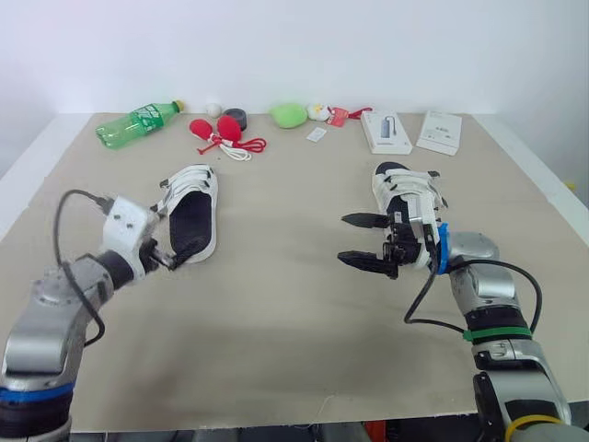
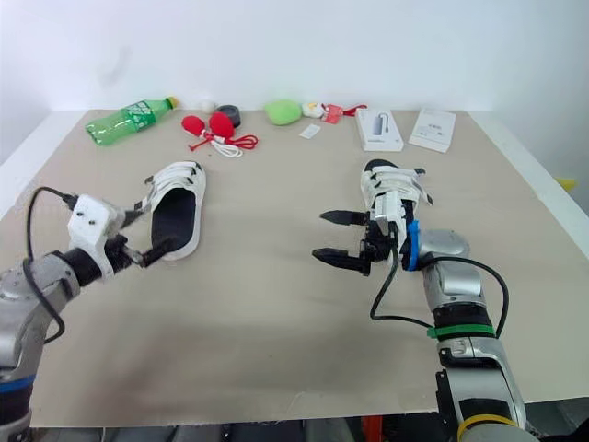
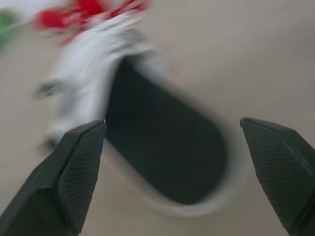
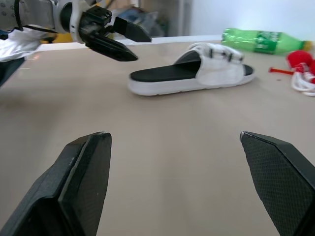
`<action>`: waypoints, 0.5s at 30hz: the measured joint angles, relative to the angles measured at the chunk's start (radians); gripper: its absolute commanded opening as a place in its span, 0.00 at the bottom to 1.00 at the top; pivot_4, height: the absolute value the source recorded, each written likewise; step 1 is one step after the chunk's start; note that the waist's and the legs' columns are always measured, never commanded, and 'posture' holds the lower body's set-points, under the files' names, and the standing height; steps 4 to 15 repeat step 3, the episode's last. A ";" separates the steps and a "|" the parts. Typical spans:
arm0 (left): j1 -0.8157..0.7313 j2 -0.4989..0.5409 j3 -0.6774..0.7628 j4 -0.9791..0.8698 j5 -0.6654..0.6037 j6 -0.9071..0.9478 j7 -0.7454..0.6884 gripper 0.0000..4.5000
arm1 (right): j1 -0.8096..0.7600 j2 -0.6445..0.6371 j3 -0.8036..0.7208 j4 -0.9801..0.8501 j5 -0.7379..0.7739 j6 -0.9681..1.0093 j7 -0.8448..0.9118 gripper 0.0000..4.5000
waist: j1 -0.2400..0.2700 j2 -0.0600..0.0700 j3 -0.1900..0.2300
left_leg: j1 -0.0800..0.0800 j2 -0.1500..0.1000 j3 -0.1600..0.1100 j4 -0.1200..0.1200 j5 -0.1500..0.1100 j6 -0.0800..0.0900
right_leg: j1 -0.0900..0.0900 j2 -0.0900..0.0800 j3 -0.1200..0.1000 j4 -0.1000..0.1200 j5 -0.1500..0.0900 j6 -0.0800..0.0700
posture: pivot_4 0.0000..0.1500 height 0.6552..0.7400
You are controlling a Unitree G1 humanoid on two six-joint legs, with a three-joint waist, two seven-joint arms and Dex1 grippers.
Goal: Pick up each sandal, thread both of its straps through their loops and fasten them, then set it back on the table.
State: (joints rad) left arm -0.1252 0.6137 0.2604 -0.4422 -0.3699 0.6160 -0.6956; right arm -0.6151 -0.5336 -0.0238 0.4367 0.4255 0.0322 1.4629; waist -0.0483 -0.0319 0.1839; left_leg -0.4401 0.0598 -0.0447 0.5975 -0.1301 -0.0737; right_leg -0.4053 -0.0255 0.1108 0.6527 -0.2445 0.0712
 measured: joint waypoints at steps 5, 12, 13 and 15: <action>0.074 0.092 -0.020 -0.028 -0.049 -0.051 -0.163 1.00 | -0.001 -0.045 0.022 0.018 -0.001 -0.009 0.078 1.00 | -0.001 0.001 0.000 | 0.001 0.001 0.000 0.000 0.000 0.000 | 0.000 0.000 0.000 0.000 0.000 -0.002 | 1.00 1.00; 0.074 0.092 -0.020 -0.028 -0.049 -0.051 -0.163 1.00 | -0.001 -0.045 0.022 0.018 -0.001 -0.009 0.078 1.00 | -0.001 0.001 0.000 | 0.001 0.001 0.000 0.000 0.000 0.000 | 0.000 0.000 0.000 0.000 0.000 -0.002 | 1.00 1.00; 0.074 0.092 -0.020 -0.028 -0.049 -0.051 -0.163 1.00 | -0.001 -0.045 0.022 0.018 -0.001 -0.009 0.078 1.00 | -0.001 0.001 0.000 | 0.001 0.001 0.000 0.000 0.000 0.000 | 0.000 0.000 0.000 0.000 0.000 -0.002 | 1.00 1.00; 0.074 0.092 -0.020 -0.028 -0.049 -0.051 -0.163 1.00 | -0.001 -0.045 0.022 0.018 -0.001 -0.009 0.078 1.00 | -0.001 0.001 0.000 | 0.001 0.001 0.000 0.000 0.000 0.000 | 0.000 0.000 0.000 0.000 0.000 -0.002 | 1.00 1.00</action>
